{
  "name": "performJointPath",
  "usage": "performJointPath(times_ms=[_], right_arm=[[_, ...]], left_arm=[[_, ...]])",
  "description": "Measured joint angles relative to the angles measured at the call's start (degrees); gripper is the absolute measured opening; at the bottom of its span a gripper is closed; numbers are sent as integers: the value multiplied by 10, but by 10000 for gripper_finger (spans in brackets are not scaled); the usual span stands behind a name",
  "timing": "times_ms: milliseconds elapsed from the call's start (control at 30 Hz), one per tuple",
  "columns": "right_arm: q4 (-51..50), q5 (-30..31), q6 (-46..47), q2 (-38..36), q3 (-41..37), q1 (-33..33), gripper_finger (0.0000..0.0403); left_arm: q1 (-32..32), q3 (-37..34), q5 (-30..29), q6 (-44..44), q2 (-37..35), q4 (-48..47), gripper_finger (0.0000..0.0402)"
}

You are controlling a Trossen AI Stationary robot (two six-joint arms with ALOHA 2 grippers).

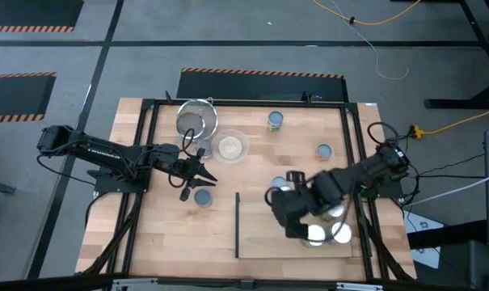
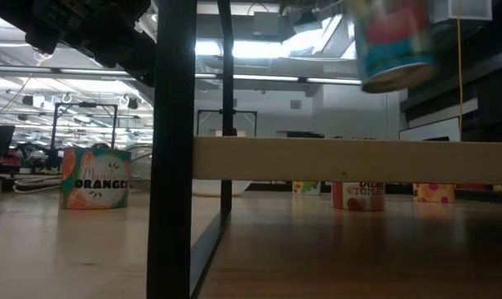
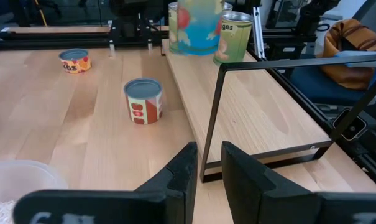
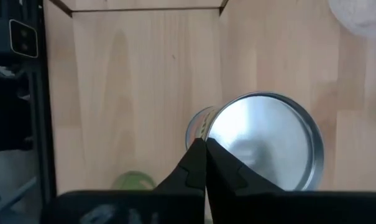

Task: Pick and place cans onto a shelf
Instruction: Put the light blue on the shelf aligned with the other light green can

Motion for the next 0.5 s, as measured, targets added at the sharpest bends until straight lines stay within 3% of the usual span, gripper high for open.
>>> performJointPath(times_ms=[267, 500], right_arm=[[-72, 98, 118, -32, 0, 90, 0], [-69, 154, 130, -60, -21, 131, 0]], left_arm=[[0, 0, 0, 0, 0, 3, 66], [0, 0, 0, 0, 0, 7, 66]])
